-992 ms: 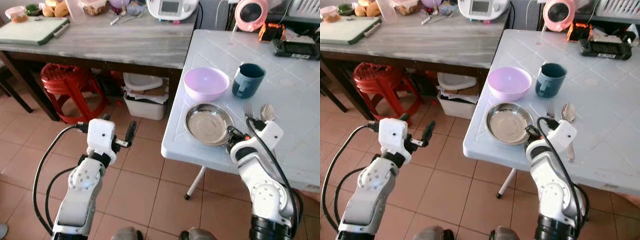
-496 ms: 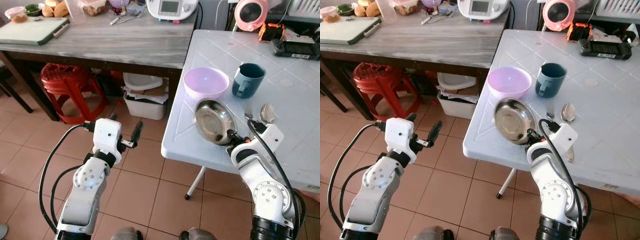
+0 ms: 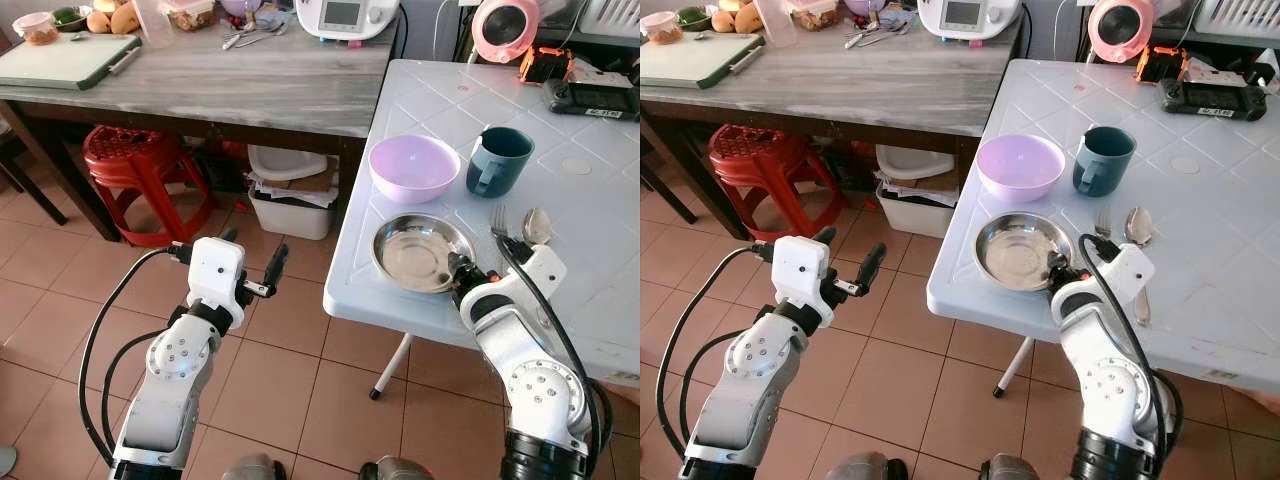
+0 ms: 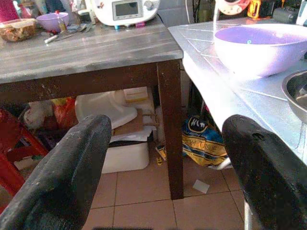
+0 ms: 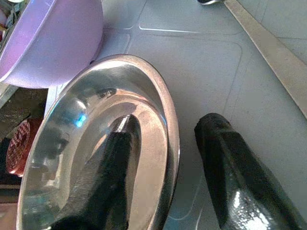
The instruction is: Setting the table
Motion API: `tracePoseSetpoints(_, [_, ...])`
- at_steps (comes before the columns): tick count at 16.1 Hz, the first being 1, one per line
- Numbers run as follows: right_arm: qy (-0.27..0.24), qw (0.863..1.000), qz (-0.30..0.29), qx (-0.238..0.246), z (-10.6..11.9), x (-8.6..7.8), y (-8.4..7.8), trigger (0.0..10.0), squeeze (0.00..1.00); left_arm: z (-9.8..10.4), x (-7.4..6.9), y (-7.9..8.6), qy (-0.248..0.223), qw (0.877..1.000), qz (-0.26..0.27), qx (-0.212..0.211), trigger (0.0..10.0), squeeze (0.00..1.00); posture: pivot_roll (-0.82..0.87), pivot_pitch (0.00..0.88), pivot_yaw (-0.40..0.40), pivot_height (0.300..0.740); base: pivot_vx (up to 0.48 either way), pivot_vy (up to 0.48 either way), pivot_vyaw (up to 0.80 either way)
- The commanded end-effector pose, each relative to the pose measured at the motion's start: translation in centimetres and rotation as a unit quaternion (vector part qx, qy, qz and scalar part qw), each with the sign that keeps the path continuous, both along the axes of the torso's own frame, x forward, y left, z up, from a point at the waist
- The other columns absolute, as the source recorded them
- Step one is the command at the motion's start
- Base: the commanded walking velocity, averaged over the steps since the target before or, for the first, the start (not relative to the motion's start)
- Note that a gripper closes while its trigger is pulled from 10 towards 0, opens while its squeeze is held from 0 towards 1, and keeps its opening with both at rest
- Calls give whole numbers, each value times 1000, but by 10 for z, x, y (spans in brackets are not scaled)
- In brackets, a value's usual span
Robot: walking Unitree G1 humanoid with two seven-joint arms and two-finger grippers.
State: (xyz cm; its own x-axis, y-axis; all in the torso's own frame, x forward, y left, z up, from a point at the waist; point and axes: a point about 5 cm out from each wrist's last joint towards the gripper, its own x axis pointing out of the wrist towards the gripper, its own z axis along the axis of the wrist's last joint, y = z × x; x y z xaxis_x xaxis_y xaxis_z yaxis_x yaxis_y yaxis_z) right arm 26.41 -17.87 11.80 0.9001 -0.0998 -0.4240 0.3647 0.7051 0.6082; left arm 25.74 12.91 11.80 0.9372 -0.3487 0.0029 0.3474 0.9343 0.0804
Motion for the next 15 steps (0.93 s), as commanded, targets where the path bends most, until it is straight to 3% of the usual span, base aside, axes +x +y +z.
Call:
tracePoseSetpoints(1, [54, 996, 26, 61, -21, -5, 31, 10000, 0, 1, 1, 0, -1, 1000, -6, 4, 10000, 0, -7, 28, 62, 740, 0, 0, 0])
tracePoseSetpoints(6, [57, 994, 80, 53, -19, 9, 38, 10000, 0, -2, -1, -2, 8, 1000, -16, 15, 10000, 0, 2, 30, 53, 740, 0, 0, 0])
tracePoseSetpoints(9, [82, 989, 122, -2, -25, 9, 39, 10000, 0, -6, -3, -2, 20, 999, -18, 20, 10000, 0, 4, 31, 51, 740, 0, 0, 0])
tracePoseSetpoints(10, [90, 986, 134, -28, -28, 8, 38, 8588, 0, -7, -4, -2, 20, 999, -18, 20, 10000, 0, 3, 31, 50, 740, 0, 0, 0])
tracePoseSetpoints(11, [101, 982, 145, -59, -32, 7, 35, 2863, 0, -7, -4, -2, 21, 999, -19, 20, 10000, 0, 2, 31, 50, 740, 0, 0, 0])
tracePoseSetpoints(12, [112, 977, 158, -86, -35, 6, 33, 0, 0, -7, -4, -3, 22, 999, -19, 19, 10000, 0, 1, 32, 49, 740, 0, 0, 0])
tracePoseSetpoints(15, [120, 971, 176, -108, -42, 5, 31, 0, 0, -8, -5, -5, 25, 999, -22, 18, 10000, 0, -1, 32, 46, 740, 0, 0, 0])
